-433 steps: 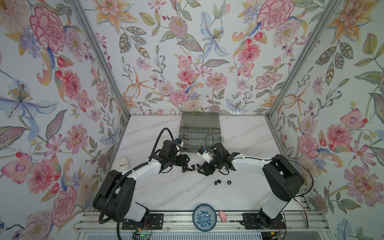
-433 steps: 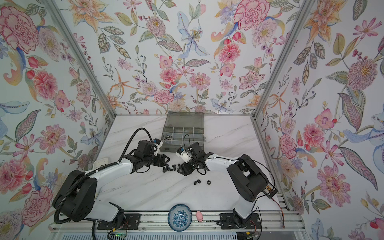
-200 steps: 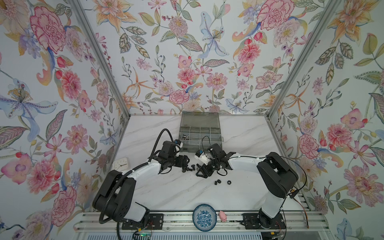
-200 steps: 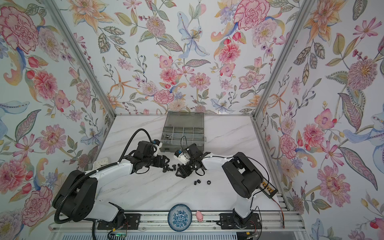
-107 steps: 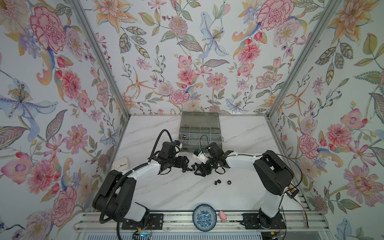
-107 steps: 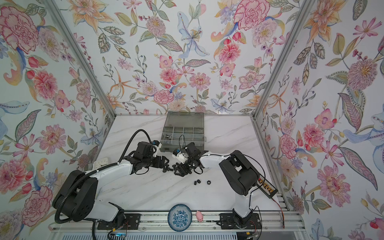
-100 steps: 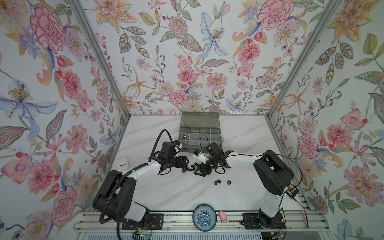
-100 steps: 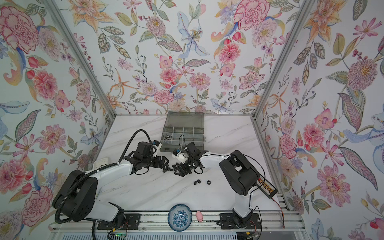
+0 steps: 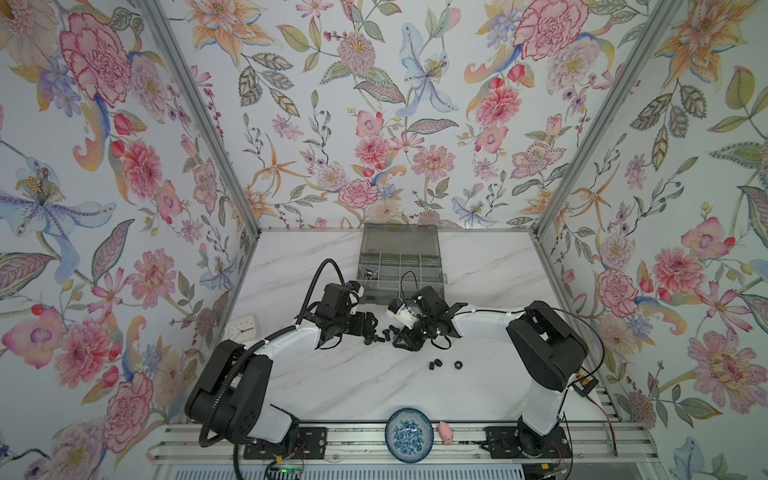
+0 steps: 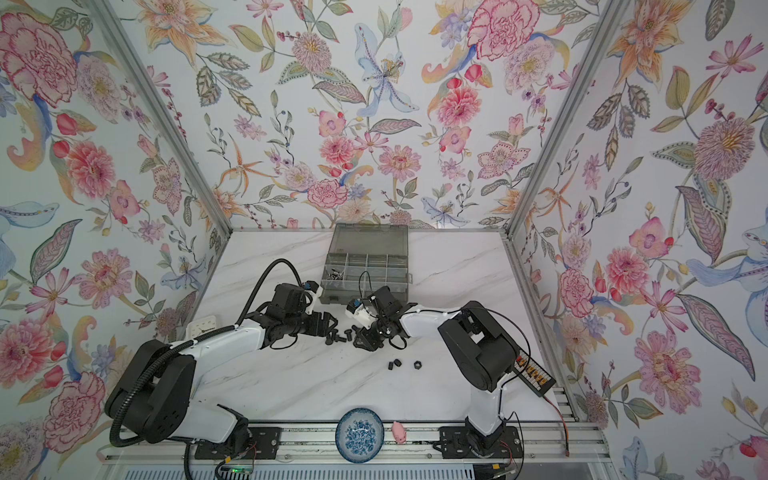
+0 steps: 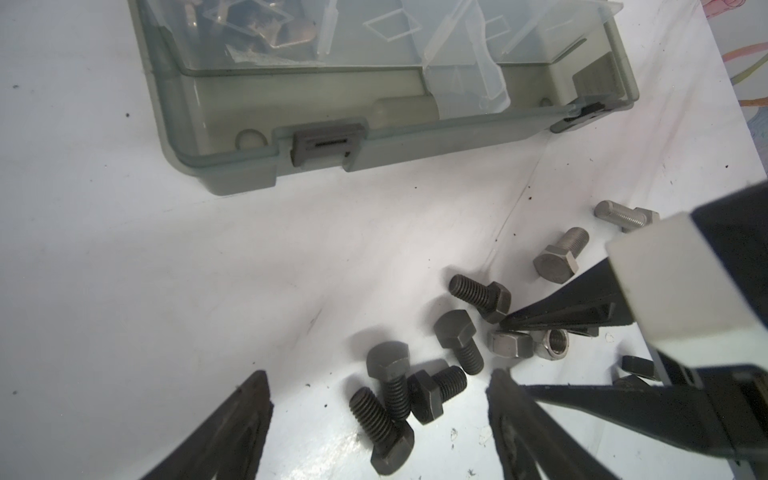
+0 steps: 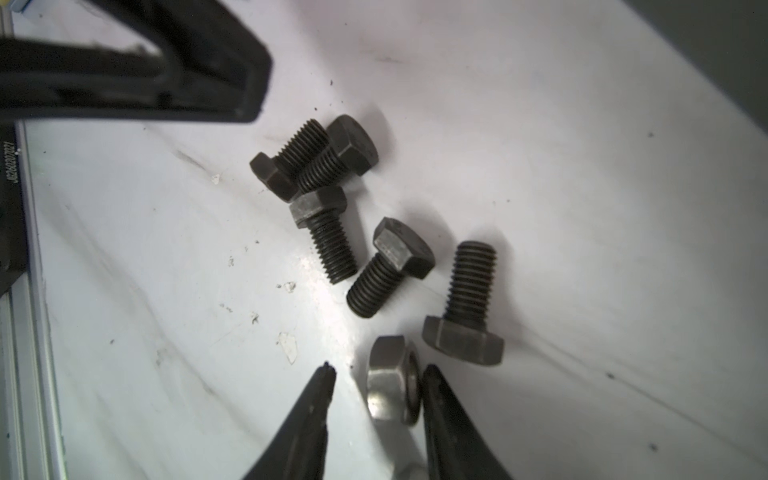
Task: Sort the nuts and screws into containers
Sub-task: 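Lower the right gripper and close it on the silver hex nut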
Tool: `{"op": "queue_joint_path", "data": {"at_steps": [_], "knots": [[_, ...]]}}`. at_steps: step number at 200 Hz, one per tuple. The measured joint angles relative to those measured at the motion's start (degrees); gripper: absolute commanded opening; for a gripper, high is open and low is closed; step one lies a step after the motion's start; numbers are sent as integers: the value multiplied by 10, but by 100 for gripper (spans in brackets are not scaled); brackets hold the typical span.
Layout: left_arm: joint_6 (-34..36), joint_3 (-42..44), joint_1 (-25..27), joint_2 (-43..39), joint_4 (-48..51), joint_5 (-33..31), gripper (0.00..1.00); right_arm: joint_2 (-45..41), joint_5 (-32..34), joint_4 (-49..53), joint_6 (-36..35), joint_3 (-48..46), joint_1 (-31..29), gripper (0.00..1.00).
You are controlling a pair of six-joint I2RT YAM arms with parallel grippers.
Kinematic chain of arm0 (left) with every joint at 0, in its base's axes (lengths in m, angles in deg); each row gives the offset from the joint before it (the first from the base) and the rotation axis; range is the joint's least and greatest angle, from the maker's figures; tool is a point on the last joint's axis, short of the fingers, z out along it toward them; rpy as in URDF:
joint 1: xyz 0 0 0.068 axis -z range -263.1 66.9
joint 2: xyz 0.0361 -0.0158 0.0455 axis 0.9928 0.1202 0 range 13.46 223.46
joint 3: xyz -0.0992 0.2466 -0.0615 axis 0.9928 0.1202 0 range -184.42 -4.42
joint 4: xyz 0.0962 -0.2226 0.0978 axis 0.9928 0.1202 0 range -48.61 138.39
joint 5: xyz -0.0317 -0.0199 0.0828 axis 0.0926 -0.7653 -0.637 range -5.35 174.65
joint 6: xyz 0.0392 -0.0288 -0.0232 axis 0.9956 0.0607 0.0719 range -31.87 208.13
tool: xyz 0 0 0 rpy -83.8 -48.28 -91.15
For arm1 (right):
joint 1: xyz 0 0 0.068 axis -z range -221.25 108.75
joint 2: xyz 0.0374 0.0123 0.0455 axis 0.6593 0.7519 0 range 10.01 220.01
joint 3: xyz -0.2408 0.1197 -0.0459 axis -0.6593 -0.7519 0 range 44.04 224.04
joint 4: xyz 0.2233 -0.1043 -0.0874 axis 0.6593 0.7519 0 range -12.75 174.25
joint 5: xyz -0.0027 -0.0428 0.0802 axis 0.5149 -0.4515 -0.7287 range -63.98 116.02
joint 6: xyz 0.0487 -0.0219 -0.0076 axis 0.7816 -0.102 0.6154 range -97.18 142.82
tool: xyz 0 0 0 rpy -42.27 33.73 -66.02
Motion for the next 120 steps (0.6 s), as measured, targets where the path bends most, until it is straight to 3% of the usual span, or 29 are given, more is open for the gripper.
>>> {"op": "queue_joint_path", "data": {"at_steps": [120], "knots": [[0,7,-4,-7,-6,0,86,-38,-4,12,-3,-11,3,9]]}}
